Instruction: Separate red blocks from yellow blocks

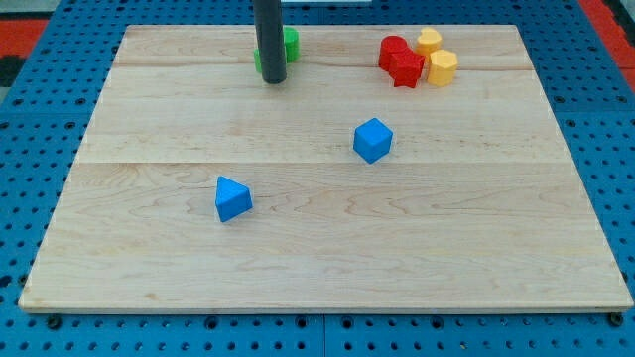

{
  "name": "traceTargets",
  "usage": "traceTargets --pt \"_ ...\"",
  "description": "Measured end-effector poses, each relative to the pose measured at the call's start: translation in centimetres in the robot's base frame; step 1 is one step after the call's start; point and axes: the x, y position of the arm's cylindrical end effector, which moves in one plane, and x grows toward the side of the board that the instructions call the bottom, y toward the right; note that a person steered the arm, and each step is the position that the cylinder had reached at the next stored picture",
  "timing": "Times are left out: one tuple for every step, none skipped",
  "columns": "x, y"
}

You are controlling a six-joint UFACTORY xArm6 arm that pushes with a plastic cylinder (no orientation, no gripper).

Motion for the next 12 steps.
traceTargets --pt "0.5 0.0" --pt "2.9 -0.1" --pt "3.0 -0.1" --pt "3.0 1.0" --pt "0.8 6.0" --pt "-5.8 8.8" --pt "-9.1 13.2" --pt "-8.3 15.9" --pt "-5.7 17.2" --pt "-1.7 17.1" --pt "-0.1 18.9" --pt "0.7 22.4"
